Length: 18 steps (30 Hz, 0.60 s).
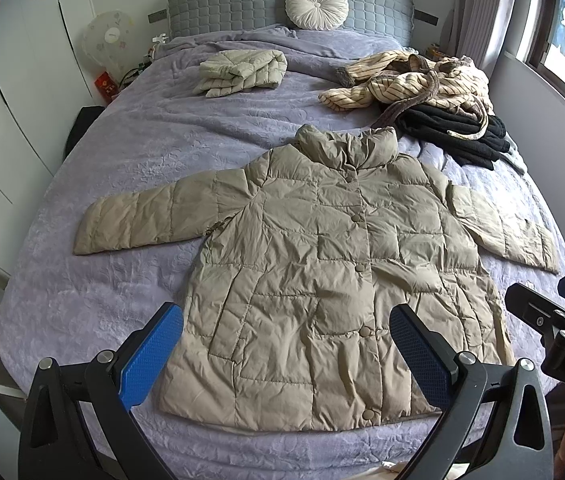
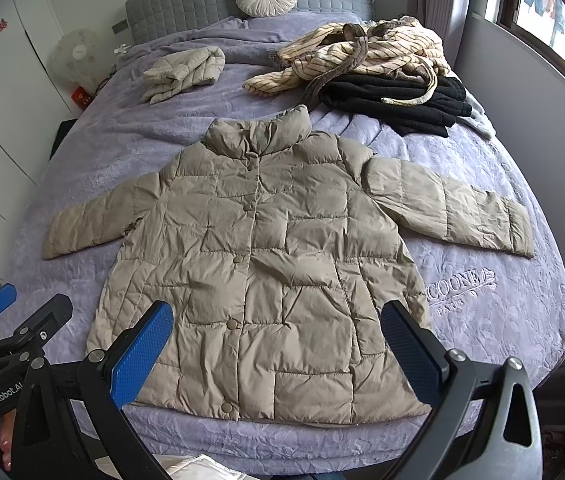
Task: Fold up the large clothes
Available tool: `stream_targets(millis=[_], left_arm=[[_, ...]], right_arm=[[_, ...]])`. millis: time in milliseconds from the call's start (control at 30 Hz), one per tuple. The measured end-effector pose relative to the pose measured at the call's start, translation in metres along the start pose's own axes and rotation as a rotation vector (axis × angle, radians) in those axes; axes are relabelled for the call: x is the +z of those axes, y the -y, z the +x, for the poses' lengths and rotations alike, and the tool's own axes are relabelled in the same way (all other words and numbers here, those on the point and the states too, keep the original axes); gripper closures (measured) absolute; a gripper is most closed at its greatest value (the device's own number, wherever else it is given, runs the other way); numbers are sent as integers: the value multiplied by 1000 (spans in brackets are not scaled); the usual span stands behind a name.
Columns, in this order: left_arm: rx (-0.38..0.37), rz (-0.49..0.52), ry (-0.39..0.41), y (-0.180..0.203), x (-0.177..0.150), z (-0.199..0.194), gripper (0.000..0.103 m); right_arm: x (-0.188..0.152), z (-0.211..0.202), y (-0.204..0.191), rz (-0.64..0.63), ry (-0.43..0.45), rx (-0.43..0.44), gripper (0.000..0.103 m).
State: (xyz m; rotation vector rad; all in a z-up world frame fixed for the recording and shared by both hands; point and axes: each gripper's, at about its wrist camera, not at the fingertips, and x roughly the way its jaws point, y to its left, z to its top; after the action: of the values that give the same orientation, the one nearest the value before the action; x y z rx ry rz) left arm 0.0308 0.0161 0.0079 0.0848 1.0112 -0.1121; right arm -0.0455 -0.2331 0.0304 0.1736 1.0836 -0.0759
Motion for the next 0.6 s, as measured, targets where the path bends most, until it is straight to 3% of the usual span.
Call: stream_targets(millis=[600], left_arm=[[-15,-22,-28,-10,-17,12,0]], right_arm=[[-5,11,-11,1,-27,1,0]])
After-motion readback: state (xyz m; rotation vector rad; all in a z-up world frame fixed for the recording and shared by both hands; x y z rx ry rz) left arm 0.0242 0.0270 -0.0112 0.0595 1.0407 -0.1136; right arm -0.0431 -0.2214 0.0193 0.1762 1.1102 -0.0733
